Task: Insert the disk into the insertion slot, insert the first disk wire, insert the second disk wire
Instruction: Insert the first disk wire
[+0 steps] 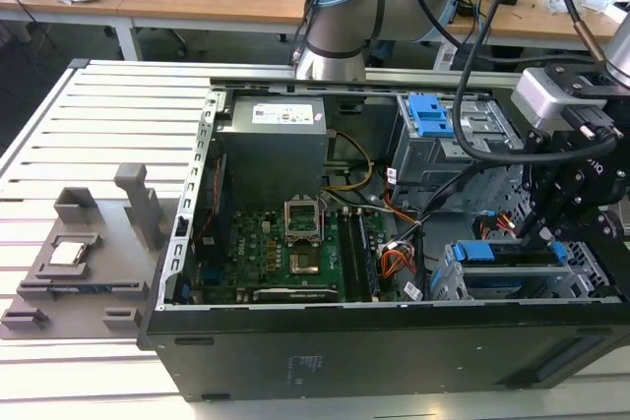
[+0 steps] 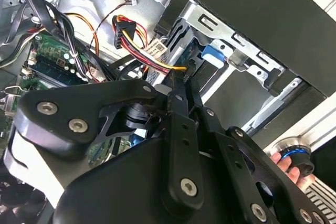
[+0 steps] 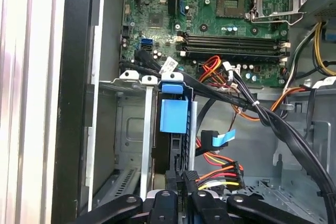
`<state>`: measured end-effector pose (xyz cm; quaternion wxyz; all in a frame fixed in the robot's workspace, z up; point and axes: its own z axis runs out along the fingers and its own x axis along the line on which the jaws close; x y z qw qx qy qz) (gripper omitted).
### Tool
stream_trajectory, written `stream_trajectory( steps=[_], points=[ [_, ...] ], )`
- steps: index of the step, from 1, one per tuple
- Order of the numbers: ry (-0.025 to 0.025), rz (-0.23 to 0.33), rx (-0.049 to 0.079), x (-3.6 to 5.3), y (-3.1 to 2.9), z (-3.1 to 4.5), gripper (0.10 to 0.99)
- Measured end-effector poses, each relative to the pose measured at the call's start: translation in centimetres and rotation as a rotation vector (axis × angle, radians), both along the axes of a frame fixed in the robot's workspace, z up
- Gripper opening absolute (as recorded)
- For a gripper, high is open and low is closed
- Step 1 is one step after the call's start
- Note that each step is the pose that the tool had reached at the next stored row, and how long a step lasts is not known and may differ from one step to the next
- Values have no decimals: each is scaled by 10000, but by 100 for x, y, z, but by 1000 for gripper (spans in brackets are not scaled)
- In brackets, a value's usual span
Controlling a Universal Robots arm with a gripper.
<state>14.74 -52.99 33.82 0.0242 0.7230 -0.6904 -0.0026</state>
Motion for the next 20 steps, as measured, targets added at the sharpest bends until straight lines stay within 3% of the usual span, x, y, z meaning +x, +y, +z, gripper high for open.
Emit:
stream_trajectory(
  steps=[9, 11, 16, 20],
  points=[
    [-2, -1, 20, 0, 1, -65, 169],
    [-1, -1, -2, 0, 0, -52, 243],
    [-10, -1, -5, 0, 18, 147, 243],
    [-24, -2, -8, -1, 39, 315, 106]
  ],
)
